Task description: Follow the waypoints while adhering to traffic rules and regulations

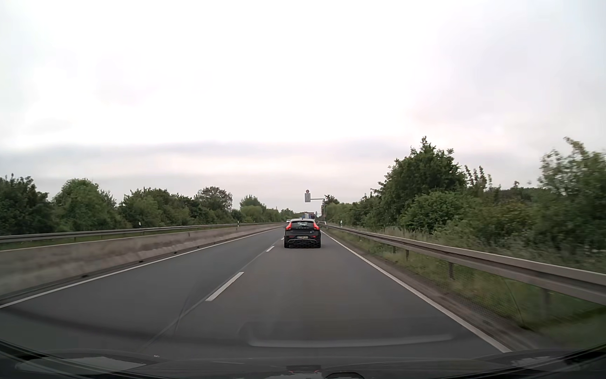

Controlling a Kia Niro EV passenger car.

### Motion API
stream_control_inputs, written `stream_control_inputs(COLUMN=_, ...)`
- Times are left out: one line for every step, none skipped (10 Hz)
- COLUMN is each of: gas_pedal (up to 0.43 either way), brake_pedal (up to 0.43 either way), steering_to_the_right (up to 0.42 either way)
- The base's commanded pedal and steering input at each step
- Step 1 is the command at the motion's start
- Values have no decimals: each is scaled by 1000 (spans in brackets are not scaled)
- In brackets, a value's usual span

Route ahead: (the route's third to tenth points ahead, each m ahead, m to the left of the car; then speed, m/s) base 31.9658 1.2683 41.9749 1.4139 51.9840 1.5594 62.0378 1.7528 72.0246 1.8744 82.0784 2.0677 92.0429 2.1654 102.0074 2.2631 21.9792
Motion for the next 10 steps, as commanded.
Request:
stream_control_inputs(gas_pedal=110, brake_pedal=0, steering_to_the_right=-6)
stream_control_inputs(gas_pedal=118, brake_pedal=0, steering_to_the_right=-6)
stream_control_inputs(gas_pedal=118, brake_pedal=0, steering_to_the_right=-6)
stream_control_inputs(gas_pedal=130, brake_pedal=0, steering_to_the_right=-6)
stream_control_inputs(gas_pedal=138, brake_pedal=0, steering_to_the_right=-6)
stream_control_inputs(gas_pedal=157, brake_pedal=0, steering_to_the_right=-6)
stream_control_inputs(gas_pedal=157, brake_pedal=0, steering_to_the_right=-5)
stream_control_inputs(gas_pedal=169, brake_pedal=0, steering_to_the_right=-6)
stream_control_inputs(gas_pedal=169, brake_pedal=0, steering_to_the_right=-6)
stream_control_inputs(gas_pedal=177, brake_pedal=0, steering_to_the_right=-6)
